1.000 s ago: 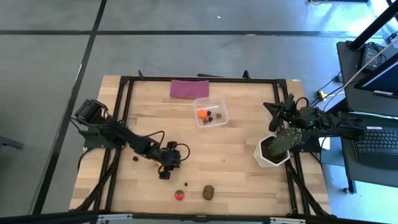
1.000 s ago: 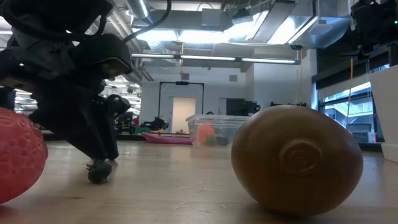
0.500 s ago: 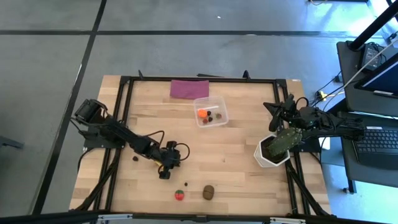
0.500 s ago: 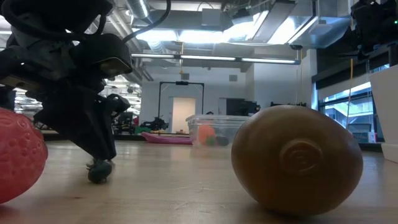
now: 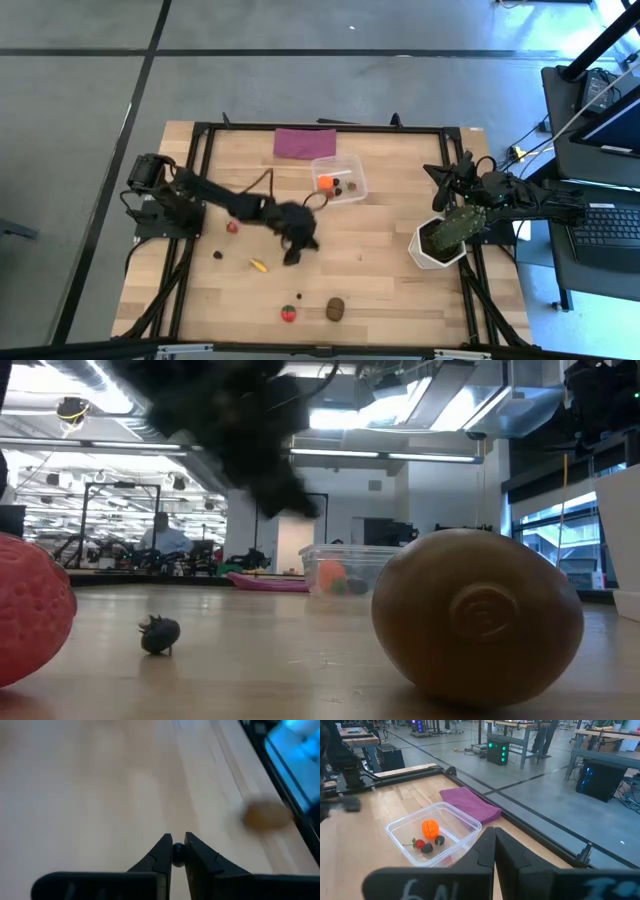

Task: Pick and placing Produce into tupperware
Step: Put the top blueberry into the transparent bin, then put the blueberry into the transparent bin

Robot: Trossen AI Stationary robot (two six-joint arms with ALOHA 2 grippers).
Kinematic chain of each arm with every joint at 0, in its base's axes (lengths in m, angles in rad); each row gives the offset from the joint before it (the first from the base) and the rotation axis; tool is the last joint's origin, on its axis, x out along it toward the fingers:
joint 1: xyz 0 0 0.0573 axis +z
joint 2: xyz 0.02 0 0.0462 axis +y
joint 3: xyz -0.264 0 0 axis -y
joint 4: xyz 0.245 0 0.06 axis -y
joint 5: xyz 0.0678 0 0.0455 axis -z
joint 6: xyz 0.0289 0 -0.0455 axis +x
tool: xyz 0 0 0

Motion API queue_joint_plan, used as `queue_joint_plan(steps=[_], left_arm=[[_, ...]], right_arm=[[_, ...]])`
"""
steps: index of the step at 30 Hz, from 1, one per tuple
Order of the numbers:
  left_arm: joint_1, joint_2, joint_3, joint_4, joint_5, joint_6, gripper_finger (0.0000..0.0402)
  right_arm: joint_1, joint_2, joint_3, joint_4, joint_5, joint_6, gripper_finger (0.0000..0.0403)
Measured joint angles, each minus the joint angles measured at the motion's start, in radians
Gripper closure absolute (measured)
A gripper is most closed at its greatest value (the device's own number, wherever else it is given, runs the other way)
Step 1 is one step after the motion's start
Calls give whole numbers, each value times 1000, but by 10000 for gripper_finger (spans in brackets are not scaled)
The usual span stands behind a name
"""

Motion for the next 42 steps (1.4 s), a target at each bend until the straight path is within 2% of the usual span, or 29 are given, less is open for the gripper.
queue_joint_plan(steps=[5,10,13,16,22,28,34,37,42], left_arm=[[129,-2,122,4,-119,133,380],[231,-3,170,5,-269,189,385],[281,13,170,2,-272,163,400],[307,52,170,10,-266,143,397],[316,147,169,4,-263,133,400],[316,158,169,27,-263,128,397],[313,53,176,30,-250,171,396],[310,-44,176,23,-178,211,389],[299,-218,177,12,-169,216,374]], right_arm=[[0,0,0,0,0,0,394],[0,0,0,0,0,0,394],[0,0,0,0,0,0,394],[0,0,0,1,0,0,394],[0,0,0,1,0,-3,394],[0,0,0,1,-1,-2,394],[0,0,0,1,-1,-1,394],[0,0,0,1,-1,-2,394],[0,0,0,1,-1,-3,394]])
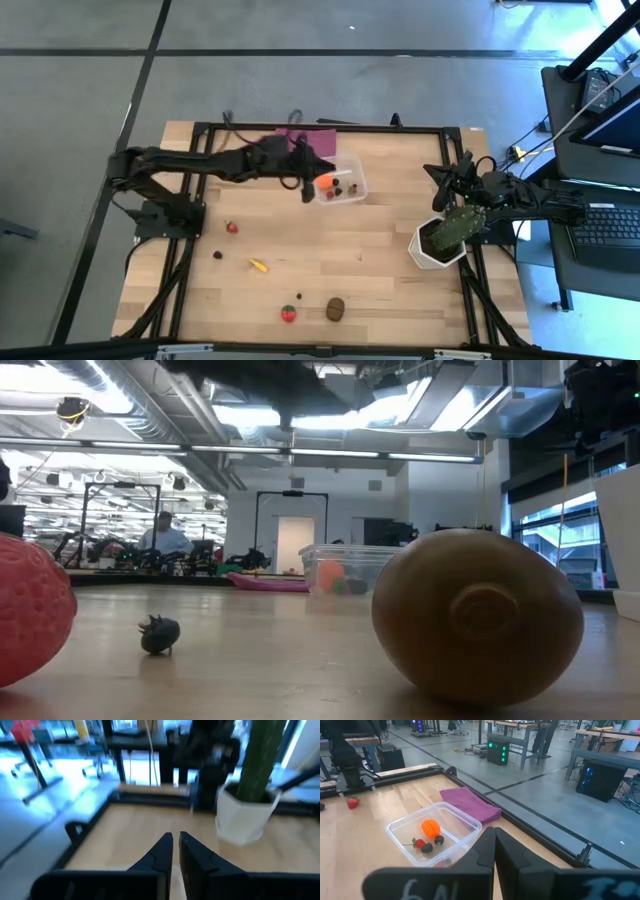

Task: Pick and placing Produce into tupperware
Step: Put the blueberry into the transparent bin

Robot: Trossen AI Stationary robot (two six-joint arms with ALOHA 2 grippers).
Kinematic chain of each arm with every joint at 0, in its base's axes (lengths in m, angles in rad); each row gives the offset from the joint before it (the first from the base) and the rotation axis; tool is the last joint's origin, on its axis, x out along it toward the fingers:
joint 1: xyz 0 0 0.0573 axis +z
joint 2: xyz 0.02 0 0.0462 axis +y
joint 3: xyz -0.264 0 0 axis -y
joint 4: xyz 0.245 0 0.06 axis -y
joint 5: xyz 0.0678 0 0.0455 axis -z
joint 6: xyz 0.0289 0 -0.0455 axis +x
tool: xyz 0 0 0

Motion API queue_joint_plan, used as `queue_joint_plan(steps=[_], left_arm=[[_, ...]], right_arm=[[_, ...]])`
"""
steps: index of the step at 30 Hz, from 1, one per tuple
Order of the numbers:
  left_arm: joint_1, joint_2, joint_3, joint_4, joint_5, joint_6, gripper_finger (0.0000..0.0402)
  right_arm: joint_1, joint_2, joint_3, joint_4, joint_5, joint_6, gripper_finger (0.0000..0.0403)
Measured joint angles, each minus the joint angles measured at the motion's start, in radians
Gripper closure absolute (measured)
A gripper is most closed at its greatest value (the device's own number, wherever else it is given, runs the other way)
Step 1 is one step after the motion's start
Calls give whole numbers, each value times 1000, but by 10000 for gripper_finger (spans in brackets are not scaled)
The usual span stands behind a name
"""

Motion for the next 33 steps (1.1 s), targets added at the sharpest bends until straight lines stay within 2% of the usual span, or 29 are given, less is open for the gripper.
queue_joint_plan(steps=[5,8,16,20,24,28,33], left_arm=[[-7,-131,0,-44,8,0,348],[-20,-179,0,-84,7,4,319],[-85,-211,0,-204,33,7,184],[-121,-210,0,-240,86,-40,139],[-159,-209,0,-258,90,-102,123],[-225,-208,0,-320,71,-46,126],[-372,-169,0,-453,-111,82,138]], right_arm=[[0,0,0,1,0,0,394],[0,0,0,1,0,0,394],[0,0,0,1,0,-2,394],[0,0,0,1,0,-2,394],[0,0,0,1,0,-2,394],[0,0,0,1,0,-2,394],[0,0,0,0,0,0,394]])
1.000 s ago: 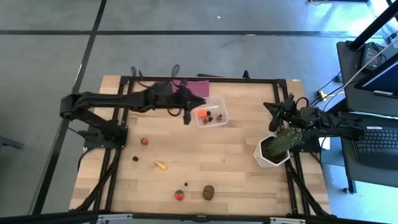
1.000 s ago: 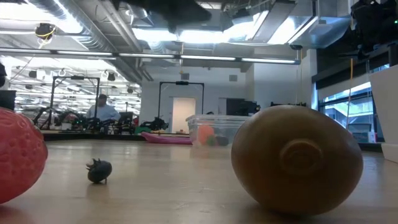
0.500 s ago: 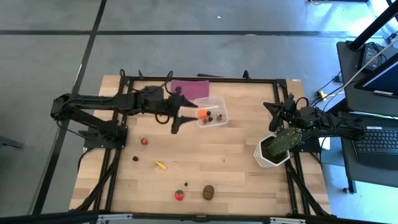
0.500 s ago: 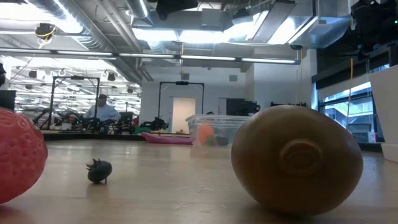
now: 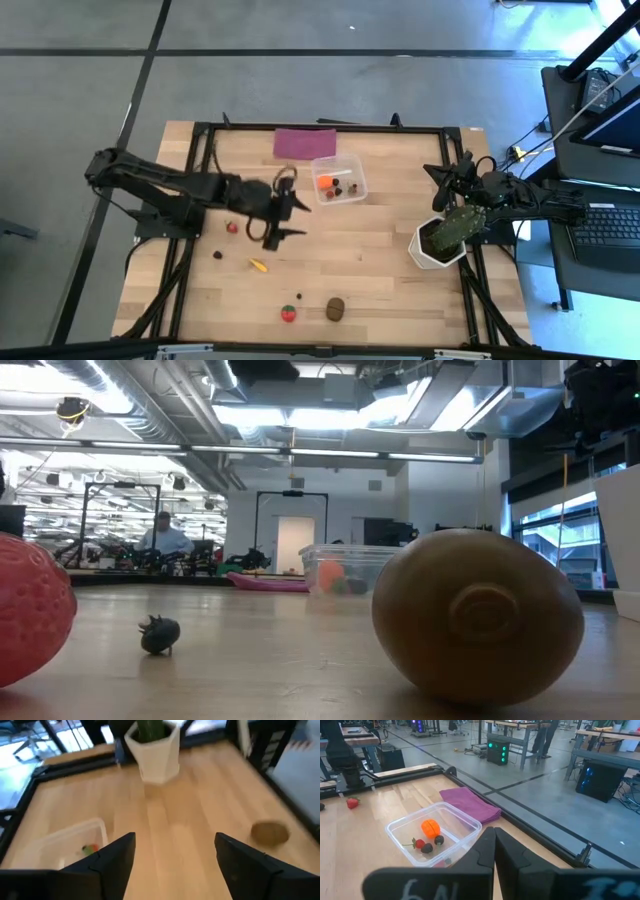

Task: Pick and placing Produce into tupperware
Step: Put the blueberry into the transparent bin

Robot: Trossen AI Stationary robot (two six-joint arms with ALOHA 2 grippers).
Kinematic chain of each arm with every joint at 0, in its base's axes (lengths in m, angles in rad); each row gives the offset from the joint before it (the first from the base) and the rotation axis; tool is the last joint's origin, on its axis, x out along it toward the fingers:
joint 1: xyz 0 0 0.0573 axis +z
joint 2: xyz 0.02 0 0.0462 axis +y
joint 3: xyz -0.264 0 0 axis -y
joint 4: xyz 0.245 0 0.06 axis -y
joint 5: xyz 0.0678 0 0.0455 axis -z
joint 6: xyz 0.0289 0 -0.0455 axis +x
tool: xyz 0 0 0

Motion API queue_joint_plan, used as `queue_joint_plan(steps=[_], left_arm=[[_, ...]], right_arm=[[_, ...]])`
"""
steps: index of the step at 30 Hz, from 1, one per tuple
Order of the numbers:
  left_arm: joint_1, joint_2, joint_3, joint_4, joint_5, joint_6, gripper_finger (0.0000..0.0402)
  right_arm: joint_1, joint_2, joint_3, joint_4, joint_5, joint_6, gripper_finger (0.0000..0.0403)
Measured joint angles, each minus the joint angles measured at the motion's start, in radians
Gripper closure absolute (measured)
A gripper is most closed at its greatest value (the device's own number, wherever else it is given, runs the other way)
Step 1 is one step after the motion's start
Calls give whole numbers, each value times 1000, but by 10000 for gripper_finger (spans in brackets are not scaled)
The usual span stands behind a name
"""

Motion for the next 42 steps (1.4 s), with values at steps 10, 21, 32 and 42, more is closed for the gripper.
queue_joint_plan(steps=[10,21,32,42], left_arm=[[-207,211,0,-20,-65,-65,159],[-335,501,0,153,15,-105,176],[-359,569,-4,292,16,-103,196],[-361,570,-115,491,17,-130,200]], right_arm=[[0,0,0,-1,0,2,394],[0,0,0,-1,-29,2,394],[0,0,0,-1,-30,3,394],[0,0,0,-1,-28,6,394]])
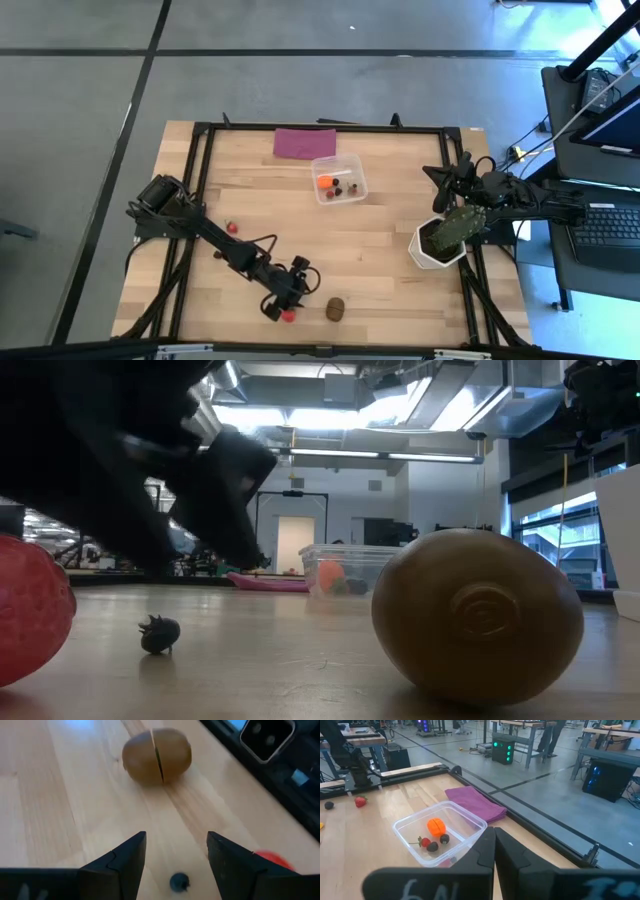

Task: Pick and placing Produce into tupperware
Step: Put the blueberry into the transparent bin

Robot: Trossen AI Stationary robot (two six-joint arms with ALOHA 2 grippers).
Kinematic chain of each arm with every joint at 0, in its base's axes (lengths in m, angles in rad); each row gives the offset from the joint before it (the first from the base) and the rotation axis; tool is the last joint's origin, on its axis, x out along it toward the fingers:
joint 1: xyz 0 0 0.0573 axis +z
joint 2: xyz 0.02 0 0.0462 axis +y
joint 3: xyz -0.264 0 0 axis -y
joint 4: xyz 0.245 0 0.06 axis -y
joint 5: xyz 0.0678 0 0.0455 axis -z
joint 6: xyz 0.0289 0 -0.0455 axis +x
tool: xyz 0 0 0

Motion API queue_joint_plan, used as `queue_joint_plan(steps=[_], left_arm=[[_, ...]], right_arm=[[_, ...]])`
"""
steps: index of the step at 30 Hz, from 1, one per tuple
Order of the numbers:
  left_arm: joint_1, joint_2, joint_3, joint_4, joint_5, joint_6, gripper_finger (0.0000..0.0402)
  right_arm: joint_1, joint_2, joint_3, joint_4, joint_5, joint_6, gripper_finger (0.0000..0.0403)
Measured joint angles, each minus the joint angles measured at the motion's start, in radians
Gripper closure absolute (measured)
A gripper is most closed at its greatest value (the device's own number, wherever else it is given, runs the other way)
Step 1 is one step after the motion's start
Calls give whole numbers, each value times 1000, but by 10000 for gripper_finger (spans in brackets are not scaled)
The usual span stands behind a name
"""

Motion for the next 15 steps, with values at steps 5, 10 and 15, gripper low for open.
queue_joint_plan(steps=[5,10,15], left_arm=[[-10,0,-69,73,-2,-2,201],[-10,0,-123,167,-1,-7,210],[-10,0,-152,229,-1,-5,220]], right_arm=[[0,0,0,0,1,0,394],[0,0,0,0,3,0,394],[0,0,0,0,3,0,394]])
